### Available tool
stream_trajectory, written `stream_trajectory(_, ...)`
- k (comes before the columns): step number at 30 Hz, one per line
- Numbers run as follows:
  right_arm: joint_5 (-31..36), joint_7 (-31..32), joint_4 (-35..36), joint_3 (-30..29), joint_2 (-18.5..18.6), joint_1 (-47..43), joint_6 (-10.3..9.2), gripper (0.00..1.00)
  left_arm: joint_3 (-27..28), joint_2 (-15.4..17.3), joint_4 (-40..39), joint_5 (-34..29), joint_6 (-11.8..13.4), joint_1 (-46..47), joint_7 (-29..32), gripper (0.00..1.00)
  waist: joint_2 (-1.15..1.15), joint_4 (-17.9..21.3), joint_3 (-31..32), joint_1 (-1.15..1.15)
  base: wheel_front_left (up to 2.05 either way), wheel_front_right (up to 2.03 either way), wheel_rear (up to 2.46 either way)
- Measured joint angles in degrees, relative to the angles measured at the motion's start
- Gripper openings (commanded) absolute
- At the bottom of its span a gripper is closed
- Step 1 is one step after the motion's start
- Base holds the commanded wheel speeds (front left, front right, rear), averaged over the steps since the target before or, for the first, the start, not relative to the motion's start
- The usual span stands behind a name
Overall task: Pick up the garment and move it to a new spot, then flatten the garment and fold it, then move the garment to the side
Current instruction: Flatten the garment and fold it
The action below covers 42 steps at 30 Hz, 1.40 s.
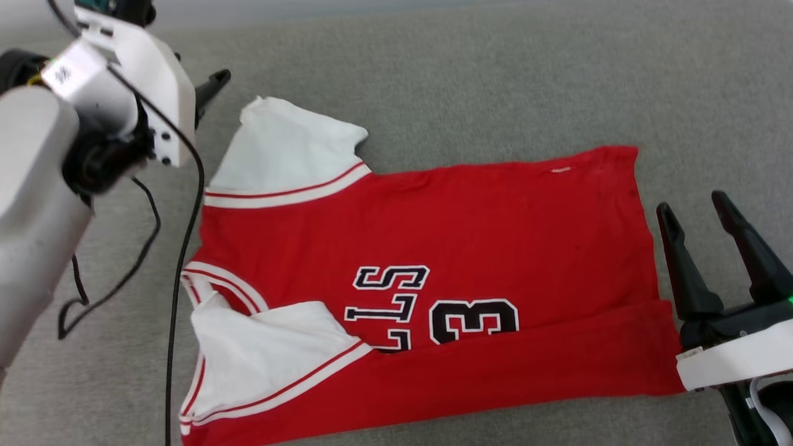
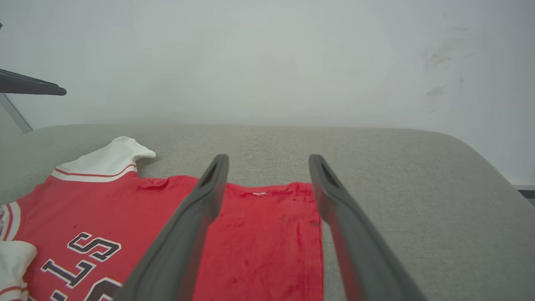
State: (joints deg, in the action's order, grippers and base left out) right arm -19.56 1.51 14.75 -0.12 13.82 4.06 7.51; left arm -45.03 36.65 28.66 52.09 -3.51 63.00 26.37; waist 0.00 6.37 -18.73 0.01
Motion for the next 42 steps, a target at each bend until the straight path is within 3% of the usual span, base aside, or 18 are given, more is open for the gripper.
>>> stream_trajectory(11, 0.5, -1.1, 0.4, 0.9, -0.9, 4.1, 0.00, 1.00, -4.9, -1.7, 9.0, 0.6, -2.9, 12.6, 19.4, 1.00, 0.00, 3.6, -9.8, 0.01, 0.00, 0.00, 0.00)
stream_trajectory(18, 0.4, -2.1, -1.2, 1.2, -1.2, 5.9, 0.00, 1.00, -7.9, -2.0, 10.3, 0.6, -3.5, 13.3, 22.5, 1.00, 0.00, 5.1, -13.3, 0.00, 0.00, 0.00, 0.00)
stream_trajectory(19, 0.4, -2.3, -1.6, 1.3, -1.2, 6.1, 0.00, 1.00, -8.2, -1.8, 10.3, 0.6, -3.6, 13.3, 22.9, 0.87, 0.00, 5.2, -13.4, 0.00, 0.00, 0.00, 0.00)
stream_trajectory(20, 0.4, -2.4, -1.8, 1.3, -1.2, 6.4, 0.00, 1.00, -8.5, -1.6, 10.1, 0.7, -3.6, 13.3, 23.0, 0.13, 0.00, 5.3, -13.5, 0.00, 0.00, 0.00, 0.00)
stream_trajectory(21, 0.3, -2.5, -2.0, 1.3, -1.2, 6.5, 0.00, 1.00, -8.7, -1.4, 10.0, 0.8, -3.7, 13.3, 22.8, 0.00, 0.00, 5.4, -13.6, 0.00, 0.00, 0.00, 0.00)
stream_trajectory(30, 0.1, -3.2, -3.4, -1.8, -0.2, 10.0, 0.00, 1.00, -11.4, -1.0, 6.7, 1.2, -3.9, 11.0, 16.0, 0.00, 0.00, 4.3, -10.8, 0.00, 0.00, 0.00, 0.00)
stream_trajectory(34, 0.4, -0.3, -4.0, -2.9, 3.3, 13.2, 0.00, 1.00, -12.0, -0.7, 4.1, 1.6, -3.9, 10.5, 11.8, 0.00, 0.00, 3.1, -8.6, 0.00, 0.00, 0.00, 0.00)
stream_trajectory(42, -5.3, 16.2, -9.5, 0.7, 14.7, 20.1, 0.00, 1.00, -11.6, 0.4, -1.6, 2.0, -3.9, 7.0, 3.2, 0.00, 0.00, -0.4, -5.0, -0.01, 0.00, 0.00, 0.00)
